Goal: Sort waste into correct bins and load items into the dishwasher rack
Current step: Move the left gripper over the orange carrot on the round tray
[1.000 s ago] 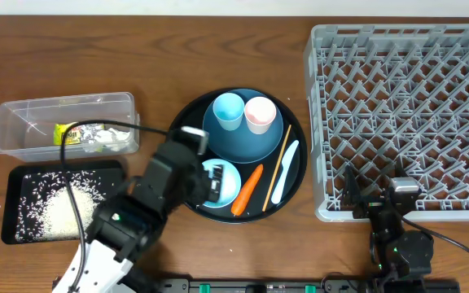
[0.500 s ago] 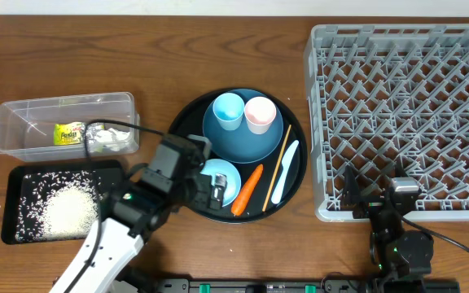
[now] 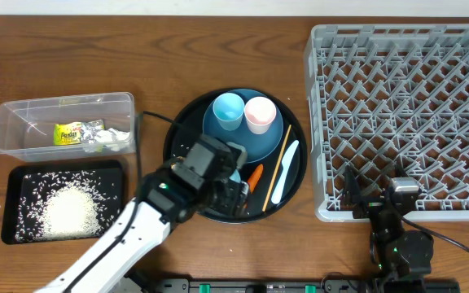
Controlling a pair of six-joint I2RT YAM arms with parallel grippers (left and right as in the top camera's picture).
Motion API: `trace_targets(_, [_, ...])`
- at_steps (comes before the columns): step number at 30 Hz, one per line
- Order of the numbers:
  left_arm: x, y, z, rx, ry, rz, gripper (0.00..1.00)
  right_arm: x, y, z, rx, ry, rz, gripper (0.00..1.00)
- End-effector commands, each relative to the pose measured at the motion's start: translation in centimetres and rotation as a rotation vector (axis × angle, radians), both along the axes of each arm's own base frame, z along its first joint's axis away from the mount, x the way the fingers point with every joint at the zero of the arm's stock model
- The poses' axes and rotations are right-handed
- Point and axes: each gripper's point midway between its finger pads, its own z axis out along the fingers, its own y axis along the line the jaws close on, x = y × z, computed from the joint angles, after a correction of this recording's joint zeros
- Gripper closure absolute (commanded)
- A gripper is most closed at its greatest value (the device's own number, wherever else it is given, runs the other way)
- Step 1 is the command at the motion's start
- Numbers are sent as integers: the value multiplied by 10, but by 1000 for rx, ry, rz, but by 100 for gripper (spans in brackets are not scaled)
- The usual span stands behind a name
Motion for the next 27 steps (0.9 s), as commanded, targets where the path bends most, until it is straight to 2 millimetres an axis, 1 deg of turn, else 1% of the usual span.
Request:
trace_targets(1, [-11, -22, -4, -19, 20, -85, 42, 0, -6, -2, -14, 5, -24, 1])
trace_targets(3, [-13, -32, -10, -12, 16, -109, 43, 0, -6, -2, -13, 5, -24, 1])
trace_targets(6, [-11, -36, -23, 46, 1, -86, 43, 0, -6, -2, -14, 5, -24, 1])
trace_targets(10, [-7, -36, -38, 114, -8, -38, 44, 0, -5, -2, -13, 5, -23, 1])
trace_targets(20, [-4, -35, -75, 199, 51, -26, 45, 0, -6, -2, -13, 5, -24, 1])
trace_targets(25, [0, -36, -89, 223, 57, -22, 45, 0, -6, -2, -14, 5, -24, 1])
trace_targets(27, [5, -31, -91, 251, 37, -7, 45, 0, -6, -2, -14, 5, -24, 1])
